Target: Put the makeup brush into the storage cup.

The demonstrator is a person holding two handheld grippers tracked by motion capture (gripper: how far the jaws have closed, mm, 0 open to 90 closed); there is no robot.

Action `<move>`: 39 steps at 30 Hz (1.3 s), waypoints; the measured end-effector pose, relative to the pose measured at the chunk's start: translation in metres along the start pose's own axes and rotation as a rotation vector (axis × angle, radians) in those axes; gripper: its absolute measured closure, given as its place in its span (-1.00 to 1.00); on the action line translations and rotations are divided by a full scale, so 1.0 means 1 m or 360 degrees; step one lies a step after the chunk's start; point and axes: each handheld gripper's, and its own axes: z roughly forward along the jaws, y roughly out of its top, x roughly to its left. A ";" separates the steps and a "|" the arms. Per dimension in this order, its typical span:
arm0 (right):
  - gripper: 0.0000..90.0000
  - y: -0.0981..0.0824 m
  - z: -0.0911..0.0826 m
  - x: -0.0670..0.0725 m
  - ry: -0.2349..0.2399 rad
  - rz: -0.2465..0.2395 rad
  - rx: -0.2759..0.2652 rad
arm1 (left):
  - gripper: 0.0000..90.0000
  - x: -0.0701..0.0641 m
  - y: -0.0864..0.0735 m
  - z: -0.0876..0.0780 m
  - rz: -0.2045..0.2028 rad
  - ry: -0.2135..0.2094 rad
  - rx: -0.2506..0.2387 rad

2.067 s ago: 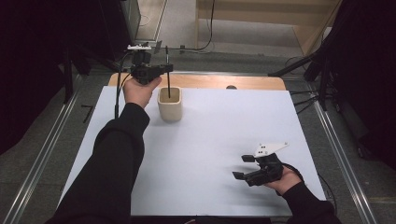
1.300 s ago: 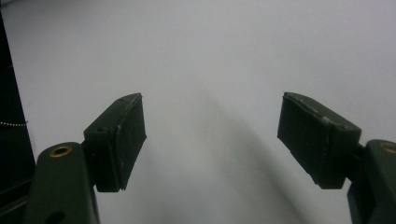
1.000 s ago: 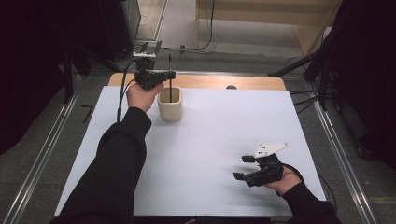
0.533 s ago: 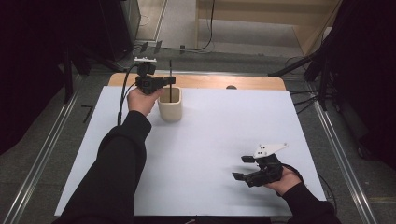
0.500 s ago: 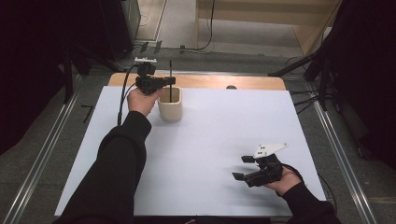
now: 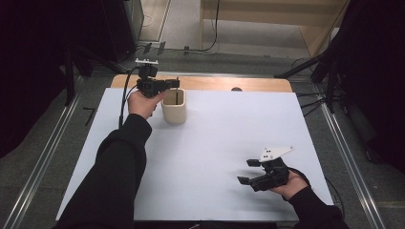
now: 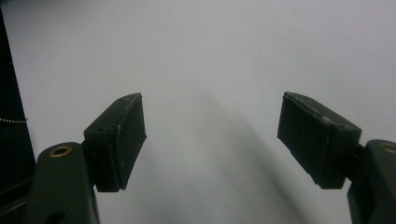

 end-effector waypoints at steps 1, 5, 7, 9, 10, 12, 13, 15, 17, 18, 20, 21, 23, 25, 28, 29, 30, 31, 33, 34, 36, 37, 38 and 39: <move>-0.46 0.000 0.000 0.000 0.0001 -0.0002 0.0000 | 0.32 -0.001 0.000 -0.001 0.0009 -0.0002 0.0006; -0.46 0.000 0.000 0.001 0.0006 0.0001 0.0006 | 0.00 -0.002 0.002 -0.008 0.0010 -0.0007 0.0019; -0.46 0.000 0.000 0.001 0.0006 -0.0001 0.0007 | -0.08 -0.003 0.002 -0.012 0.0010 -0.0007 0.0039; -0.46 0.000 0.000 0.001 0.0005 -0.0002 0.0009 | -0.09 -0.004 0.002 -0.015 0.0030 -0.0001 0.0058; -0.46 0.000 0.001 0.000 0.0004 -0.0002 0.0009 | -0.10 -0.004 0.002 -0.016 0.0038 -0.0004 0.0069; -0.46 0.000 0.001 0.000 0.0002 -0.0002 0.0011 | -0.12 -0.005 0.002 -0.019 0.0045 -0.0002 0.0091; -0.46 0.000 0.001 0.000 0.0002 -0.0003 0.0012 | -0.12 -0.006 0.002 -0.021 0.0043 0.0001 0.0104; -0.46 0.000 0.001 0.000 0.0001 -0.0004 0.0012 | -0.13 -0.008 0.001 -0.024 0.0030 0.0000 0.0117; -0.46 0.000 0.001 0.000 0.0000 -0.0007 0.0011 | -0.13 -0.009 0.000 -0.026 0.0009 -0.0013 0.0134; -0.46 0.000 0.001 0.000 -0.0001 -0.0007 0.0012 | -0.14 -0.011 -0.001 -0.027 0.0018 -0.0016 0.0144; -0.46 0.000 0.001 0.000 0.0001 -0.0004 0.0014 | -0.14 -0.012 -0.003 -0.029 0.0022 -0.0031 0.0153; -0.46 0.000 0.001 0.000 0.0001 -0.0003 0.0014 | -0.14 -0.013 -0.004 -0.030 0.0019 -0.0042 0.0163; -0.46 0.000 0.002 0.000 0.0001 -0.0004 0.0014 | -0.15 -0.015 -0.006 -0.032 0.0026 -0.0053 0.0184; -0.46 0.000 0.002 0.000 0.0000 -0.0001 0.0015 | -0.15 -0.017 -0.008 -0.033 0.0030 -0.0061 0.0198; -0.46 0.000 0.002 0.000 0.0000 0.0003 0.0017 | -0.18 -0.019 -0.011 -0.036 0.0004 -0.0089 0.0209; -0.46 0.000 0.002 0.000 -0.0002 -0.0002 0.0018 | -0.18 -0.019 -0.013 -0.037 -0.0005 -0.0107 0.0222; -0.46 -0.001 0.002 0.000 -0.0003 -0.0002 0.0020 | -0.18 -0.021 -0.014 -0.037 -0.0006 -0.0115 0.0236; -0.46 -0.001 0.002 0.000 -0.0002 -0.0003 0.0019 | -0.18 -0.022 -0.015 -0.037 0.0010 -0.0111 0.0251; -0.46 -0.001 0.002 0.000 -0.0003 -0.0001 0.0018 | -0.18 -0.024 -0.018 -0.039 0.0033 -0.0119 0.0256; -0.46 -0.001 0.002 0.000 -0.0003 -0.0004 0.0018 | -0.18 -0.025 -0.019 -0.040 0.0034 -0.0126 0.0257; -0.46 -0.001 0.002 0.000 -0.0004 0.0001 0.0023 | -0.19 -0.028 -0.021 -0.042 0.0040 -0.0143 0.0262; -0.46 -0.001 0.002 0.001 -0.0003 0.0003 0.0023 | -0.20 -0.029 -0.023 -0.043 0.0047 -0.0156 0.0267; -0.46 -0.001 0.002 0.001 -0.0002 0.0002 0.0023 | -0.20 -0.030 -0.024 -0.044 0.0051 -0.0161 0.0273; -0.46 -0.001 0.002 0.001 0.0001 0.0004 0.0027 | -0.20 -0.032 -0.025 -0.045 0.0060 -0.0168 0.0284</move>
